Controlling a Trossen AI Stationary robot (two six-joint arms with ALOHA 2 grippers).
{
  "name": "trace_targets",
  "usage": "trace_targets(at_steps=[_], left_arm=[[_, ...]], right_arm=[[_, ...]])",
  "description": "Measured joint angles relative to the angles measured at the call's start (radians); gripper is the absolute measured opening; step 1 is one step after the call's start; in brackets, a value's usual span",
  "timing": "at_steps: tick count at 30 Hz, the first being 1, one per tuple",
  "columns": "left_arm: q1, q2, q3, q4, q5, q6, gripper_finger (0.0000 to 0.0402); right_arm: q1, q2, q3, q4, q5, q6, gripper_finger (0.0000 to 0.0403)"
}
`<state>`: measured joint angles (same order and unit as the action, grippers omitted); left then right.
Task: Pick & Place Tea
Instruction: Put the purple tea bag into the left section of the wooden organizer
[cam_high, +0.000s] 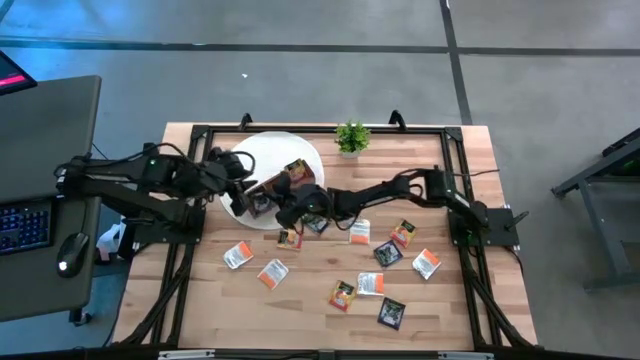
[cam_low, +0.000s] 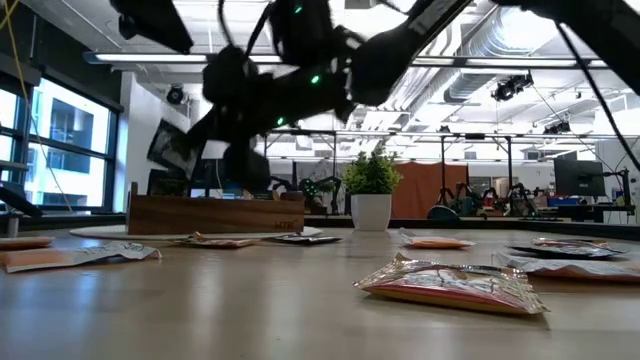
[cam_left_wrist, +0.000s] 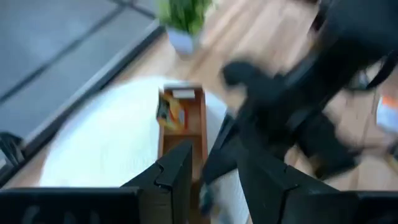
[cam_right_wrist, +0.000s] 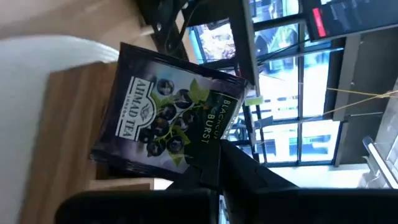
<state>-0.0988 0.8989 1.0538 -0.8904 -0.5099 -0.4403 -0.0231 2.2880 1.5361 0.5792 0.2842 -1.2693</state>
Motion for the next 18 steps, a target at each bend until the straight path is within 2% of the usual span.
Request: trace_targets(at_steps=[8,18], left_arm=[[0.0,-0.006,0.007,-0.026,0.005,0.009,0.0123],[0.0,0.001,0.007,-0.063,0.005,-0.002,0.0123]], right_arm=[[-0.021,0.12,0.185,-0.119,-0.019,-0.098,0.0],[-0.063,0.125,0.201,-0.193,0.056,-0.092,0.0]])
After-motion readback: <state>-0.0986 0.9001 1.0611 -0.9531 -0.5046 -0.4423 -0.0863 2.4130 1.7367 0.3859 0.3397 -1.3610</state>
